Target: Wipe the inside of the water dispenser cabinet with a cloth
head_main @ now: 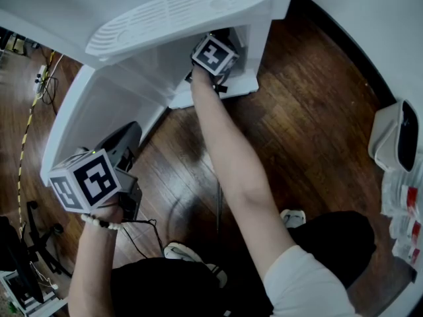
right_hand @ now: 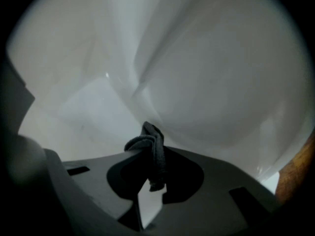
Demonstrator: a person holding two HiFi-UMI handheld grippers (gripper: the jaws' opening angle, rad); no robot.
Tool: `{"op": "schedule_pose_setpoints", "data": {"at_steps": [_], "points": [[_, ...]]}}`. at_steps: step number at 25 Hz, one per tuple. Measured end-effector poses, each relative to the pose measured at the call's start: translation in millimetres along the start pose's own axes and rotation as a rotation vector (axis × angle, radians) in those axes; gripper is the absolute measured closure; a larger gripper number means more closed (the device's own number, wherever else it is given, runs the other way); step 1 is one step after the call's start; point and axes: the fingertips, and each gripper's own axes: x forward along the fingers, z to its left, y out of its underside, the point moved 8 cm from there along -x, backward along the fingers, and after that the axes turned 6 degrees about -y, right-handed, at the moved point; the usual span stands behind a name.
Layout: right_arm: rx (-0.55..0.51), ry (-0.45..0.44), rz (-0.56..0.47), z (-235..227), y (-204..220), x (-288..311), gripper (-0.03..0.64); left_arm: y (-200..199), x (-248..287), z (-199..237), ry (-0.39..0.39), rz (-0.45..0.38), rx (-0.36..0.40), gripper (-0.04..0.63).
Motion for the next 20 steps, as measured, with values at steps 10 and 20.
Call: {"op": "schedule_pose_setpoints", "data": {"at_steps": [10,20], "points": [[-0.107,-0.217,-0.316,59,-61,-42,0.560,1,-3,0,0.003,-0.007,-0.002,0.597],[-0.100,-0.152,-0.194,45,-43,-32,0.561,4,0,1,0.001,-0.003,-0.012,0.598]]}}
